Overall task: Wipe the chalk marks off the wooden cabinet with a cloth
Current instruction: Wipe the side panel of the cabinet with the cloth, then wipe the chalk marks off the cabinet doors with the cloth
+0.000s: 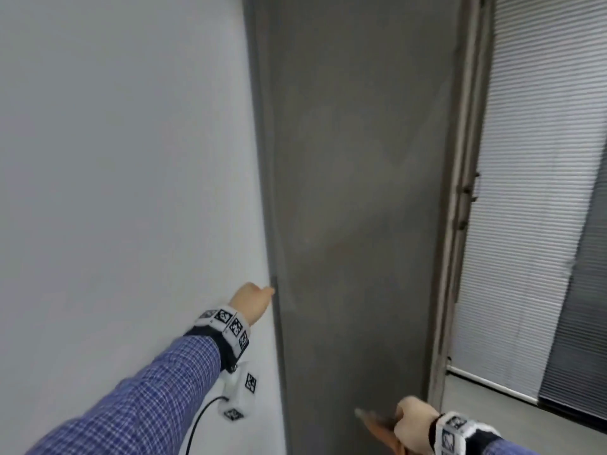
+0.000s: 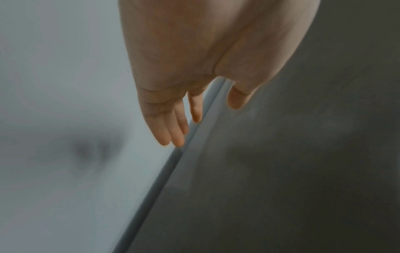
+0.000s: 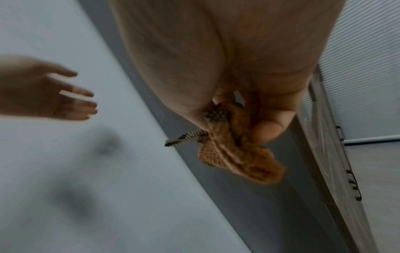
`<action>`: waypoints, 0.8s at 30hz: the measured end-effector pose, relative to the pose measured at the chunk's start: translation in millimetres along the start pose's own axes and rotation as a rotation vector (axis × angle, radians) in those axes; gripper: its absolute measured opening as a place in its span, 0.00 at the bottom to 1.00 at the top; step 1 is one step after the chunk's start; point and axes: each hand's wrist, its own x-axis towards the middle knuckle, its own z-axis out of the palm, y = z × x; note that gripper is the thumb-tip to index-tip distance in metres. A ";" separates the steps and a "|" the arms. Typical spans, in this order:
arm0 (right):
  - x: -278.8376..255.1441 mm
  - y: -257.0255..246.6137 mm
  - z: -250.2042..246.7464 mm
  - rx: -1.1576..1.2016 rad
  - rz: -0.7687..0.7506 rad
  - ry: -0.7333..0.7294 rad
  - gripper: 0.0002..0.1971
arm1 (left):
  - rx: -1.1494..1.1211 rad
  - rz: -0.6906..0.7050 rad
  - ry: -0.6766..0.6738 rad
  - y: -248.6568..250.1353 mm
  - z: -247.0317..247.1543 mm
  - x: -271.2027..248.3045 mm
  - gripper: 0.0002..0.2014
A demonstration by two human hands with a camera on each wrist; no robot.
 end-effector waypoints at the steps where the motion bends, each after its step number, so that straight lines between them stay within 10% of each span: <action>1: -7.9 4.3 -13.7 0.159 0.025 0.018 0.15 | -0.019 0.046 0.019 22.1 -2.0 -3.7 0.15; 8: -49.2 49.6 -112.0 0.734 0.023 0.151 0.08 | 0.070 0.226 0.031 123.8 21.4 -29.2 0.42; 13: -65.5 87.2 -171.9 0.803 -0.044 0.203 0.07 | 0.102 0.309 0.179 209.5 42.9 -66.0 0.26; 24: -65.2 173.4 -322.9 0.991 -0.268 0.312 0.13 | 0.125 0.477 0.435 355.5 63.2 -97.5 0.26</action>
